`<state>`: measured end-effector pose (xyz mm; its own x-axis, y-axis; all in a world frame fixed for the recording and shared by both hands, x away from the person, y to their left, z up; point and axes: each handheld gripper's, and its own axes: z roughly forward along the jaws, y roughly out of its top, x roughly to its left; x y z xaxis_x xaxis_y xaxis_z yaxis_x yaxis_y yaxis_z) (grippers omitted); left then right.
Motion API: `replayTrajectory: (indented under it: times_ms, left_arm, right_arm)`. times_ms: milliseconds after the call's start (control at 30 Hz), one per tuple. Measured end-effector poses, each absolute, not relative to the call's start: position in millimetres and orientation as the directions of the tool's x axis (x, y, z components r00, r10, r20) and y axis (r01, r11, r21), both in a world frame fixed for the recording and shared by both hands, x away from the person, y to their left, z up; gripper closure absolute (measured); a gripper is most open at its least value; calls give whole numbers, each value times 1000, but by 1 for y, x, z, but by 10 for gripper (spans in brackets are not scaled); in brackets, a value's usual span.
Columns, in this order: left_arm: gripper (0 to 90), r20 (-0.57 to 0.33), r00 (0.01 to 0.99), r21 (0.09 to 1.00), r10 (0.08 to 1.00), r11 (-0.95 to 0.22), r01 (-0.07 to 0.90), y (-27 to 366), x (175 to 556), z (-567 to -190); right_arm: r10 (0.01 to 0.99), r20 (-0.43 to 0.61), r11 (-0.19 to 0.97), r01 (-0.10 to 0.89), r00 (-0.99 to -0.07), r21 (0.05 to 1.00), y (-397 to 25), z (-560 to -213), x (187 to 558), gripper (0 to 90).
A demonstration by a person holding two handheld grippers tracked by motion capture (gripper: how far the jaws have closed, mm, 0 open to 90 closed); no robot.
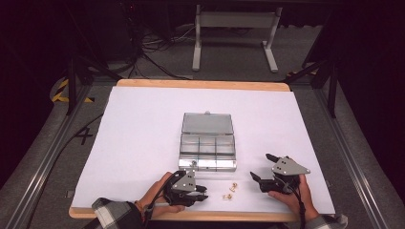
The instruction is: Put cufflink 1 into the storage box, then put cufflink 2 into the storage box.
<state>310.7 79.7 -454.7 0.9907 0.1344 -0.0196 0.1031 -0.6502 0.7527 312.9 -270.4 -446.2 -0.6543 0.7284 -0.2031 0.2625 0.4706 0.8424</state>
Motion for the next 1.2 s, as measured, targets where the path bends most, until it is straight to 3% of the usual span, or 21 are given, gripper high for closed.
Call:
replayTrajectory:
  times_ms: [633,1200]
  left_arm:
    - [717,-4,984,794,178,-598,112,97,316,-442]
    - [717,18,962,856,272,-502,126,123,329,-421]
  right_arm:
    - [728,-192,469,274,-658,840,-270,-446,316,155]
    - [726,-188,465,271,-661,843,-270,-446,316,155]
